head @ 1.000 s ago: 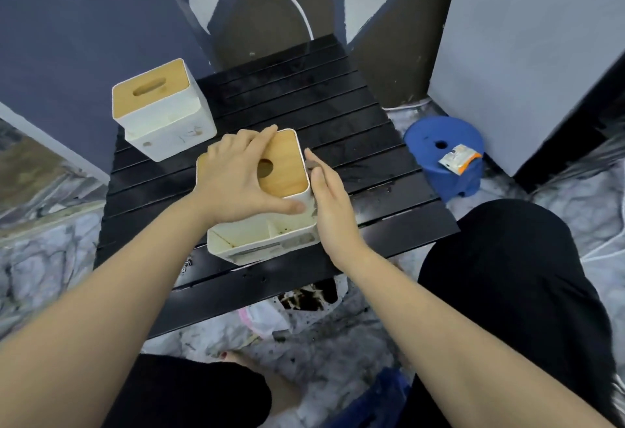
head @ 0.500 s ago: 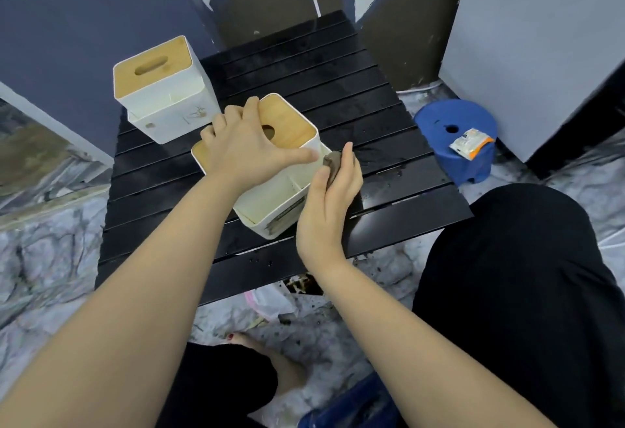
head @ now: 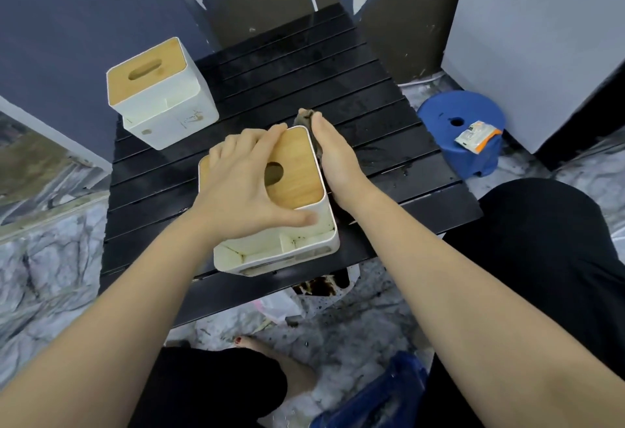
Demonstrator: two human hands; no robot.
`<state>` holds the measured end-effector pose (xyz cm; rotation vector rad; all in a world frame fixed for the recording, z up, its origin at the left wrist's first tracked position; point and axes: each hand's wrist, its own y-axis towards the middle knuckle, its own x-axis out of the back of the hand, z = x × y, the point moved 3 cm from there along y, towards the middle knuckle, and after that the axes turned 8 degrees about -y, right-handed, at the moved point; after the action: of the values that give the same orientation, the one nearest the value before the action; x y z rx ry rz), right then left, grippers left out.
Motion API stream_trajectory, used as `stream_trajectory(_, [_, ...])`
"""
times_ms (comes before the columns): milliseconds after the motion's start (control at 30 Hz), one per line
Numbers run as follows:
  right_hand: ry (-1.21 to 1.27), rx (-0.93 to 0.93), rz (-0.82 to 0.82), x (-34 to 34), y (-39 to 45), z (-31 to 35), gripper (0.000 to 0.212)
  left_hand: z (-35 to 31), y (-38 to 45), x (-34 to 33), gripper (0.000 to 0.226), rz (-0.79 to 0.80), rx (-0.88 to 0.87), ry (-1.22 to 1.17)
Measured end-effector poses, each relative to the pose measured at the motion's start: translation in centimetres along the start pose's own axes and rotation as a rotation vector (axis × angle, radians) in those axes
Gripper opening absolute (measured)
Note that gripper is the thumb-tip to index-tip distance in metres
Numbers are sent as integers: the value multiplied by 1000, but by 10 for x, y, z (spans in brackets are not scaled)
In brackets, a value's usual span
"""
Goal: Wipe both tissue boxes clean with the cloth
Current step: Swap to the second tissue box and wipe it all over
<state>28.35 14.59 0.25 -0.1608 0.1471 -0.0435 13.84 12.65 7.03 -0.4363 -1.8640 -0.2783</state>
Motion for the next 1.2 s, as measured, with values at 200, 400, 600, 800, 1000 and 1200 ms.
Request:
stream_trajectory(200, [-74,52,-99,-4,-37,-22,51,2,-1,0,132,-2,-4,0])
stream_trajectory(400, [-25,76,-117,-4,-107,-42,50,4,7,4,132,0,30,-23])
stream_trajectory(600, [13,63,-136,-5,-64,-30,63,-3,4,6,130,44,-8,-17])
stream_trajectory(800, [229,-37,-113,16,-42,-19,42,1,-8,16,145,387,-89,-19])
stream_trajectory(1000, [551,-125,-261,43,-43,-30,50,5,-44,38,125,314,-55,-12])
stream_trajectory(1200, [223,-11,-127,18,-45,-23,40,34,-63,29,68,73,-166,-49])
